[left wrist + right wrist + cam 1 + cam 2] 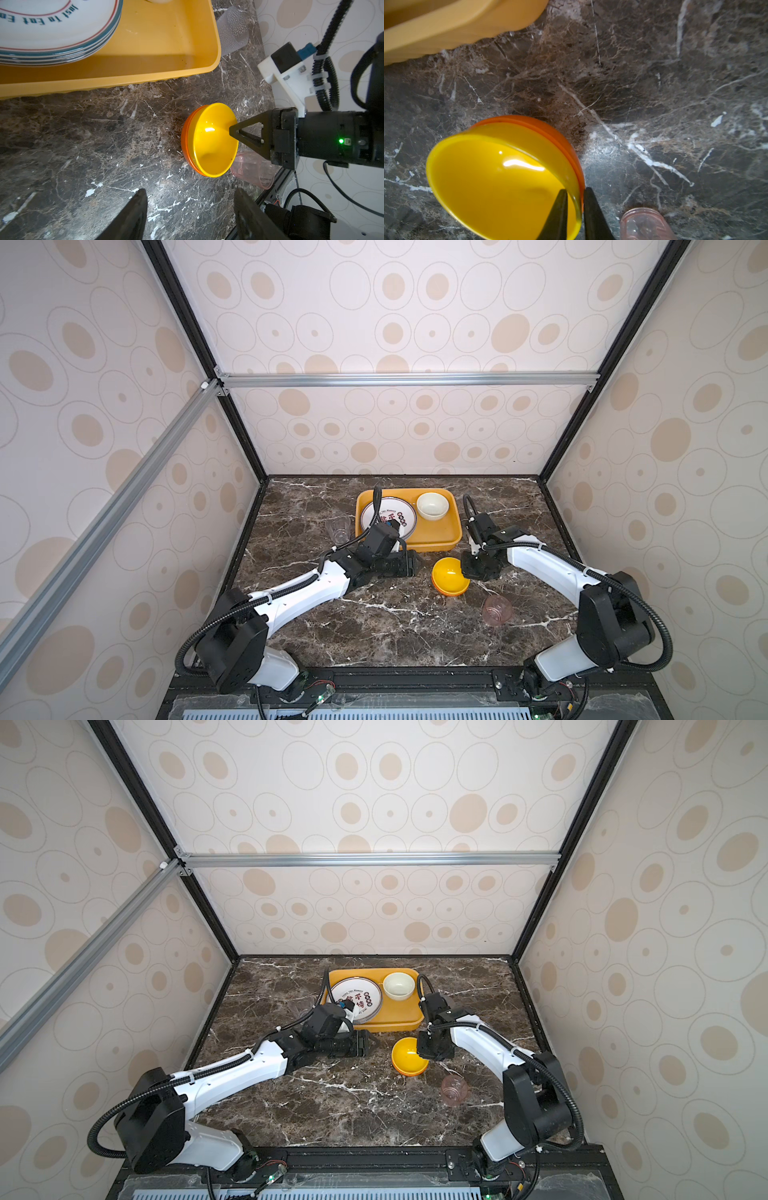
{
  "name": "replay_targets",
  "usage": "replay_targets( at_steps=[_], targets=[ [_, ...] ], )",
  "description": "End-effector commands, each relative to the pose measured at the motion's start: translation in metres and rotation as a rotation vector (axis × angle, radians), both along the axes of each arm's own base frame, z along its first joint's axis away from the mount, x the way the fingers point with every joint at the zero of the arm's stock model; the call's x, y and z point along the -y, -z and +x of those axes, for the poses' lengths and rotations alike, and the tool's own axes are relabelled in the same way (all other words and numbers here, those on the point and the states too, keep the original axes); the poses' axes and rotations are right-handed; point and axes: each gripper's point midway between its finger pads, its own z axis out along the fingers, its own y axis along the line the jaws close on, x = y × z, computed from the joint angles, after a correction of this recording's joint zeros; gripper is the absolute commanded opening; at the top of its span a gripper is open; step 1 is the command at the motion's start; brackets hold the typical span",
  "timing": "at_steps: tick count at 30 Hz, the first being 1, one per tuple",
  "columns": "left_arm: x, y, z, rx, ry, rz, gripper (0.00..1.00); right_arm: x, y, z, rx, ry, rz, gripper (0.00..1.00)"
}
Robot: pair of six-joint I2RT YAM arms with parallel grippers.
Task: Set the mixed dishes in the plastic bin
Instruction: 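Lower the right gripper onto the yellow bowl's rim and close it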
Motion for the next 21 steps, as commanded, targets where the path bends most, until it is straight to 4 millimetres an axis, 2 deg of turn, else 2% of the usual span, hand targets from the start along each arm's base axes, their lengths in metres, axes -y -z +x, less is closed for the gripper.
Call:
replay_targets(
  at_steps=[1,16,21],
  targets=[
    [0.001,-0.006,0.000,0.024,0.000,-0.012,0.66,0.000,0.007,-0.006,-0.028,-0.004,-0.016,0.15],
    [0.001,-0.006,-0.001,0.025,-0.001,-0.016,0.65,0.003,-0.012,-0.006,0.008,-0.026,-0.031,0.00],
    [0.000,-0.007,-0.001,0.030,-0.004,-0.016,0.65,0.004,-0.023,-0.005,0.036,-0.036,-0.032,0.00]
  ],
)
